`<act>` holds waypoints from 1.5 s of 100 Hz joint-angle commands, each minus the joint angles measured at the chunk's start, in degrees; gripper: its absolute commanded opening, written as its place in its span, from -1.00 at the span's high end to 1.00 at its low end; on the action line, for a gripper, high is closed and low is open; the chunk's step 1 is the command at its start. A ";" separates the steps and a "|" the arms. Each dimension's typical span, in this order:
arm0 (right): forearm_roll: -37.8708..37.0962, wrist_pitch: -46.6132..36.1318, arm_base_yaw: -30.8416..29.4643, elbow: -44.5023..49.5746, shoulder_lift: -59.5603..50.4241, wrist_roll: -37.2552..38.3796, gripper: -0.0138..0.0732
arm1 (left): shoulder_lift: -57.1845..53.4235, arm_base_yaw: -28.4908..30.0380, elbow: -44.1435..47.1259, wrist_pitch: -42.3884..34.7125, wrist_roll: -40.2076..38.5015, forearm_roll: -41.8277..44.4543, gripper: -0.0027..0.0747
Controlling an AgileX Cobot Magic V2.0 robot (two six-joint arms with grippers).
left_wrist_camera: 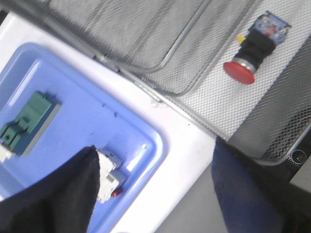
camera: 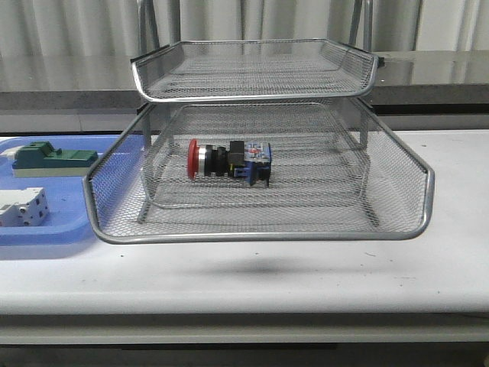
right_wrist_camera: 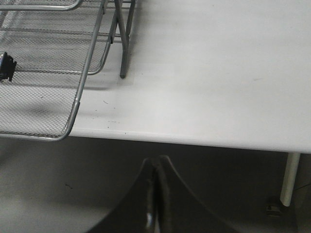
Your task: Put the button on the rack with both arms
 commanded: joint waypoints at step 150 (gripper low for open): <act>-0.15 -3.47 -0.39 -2.00 0.33 -0.13 0.84 | -58.55 22.88 68.79 -72.58 -3.03 -20.32 -0.29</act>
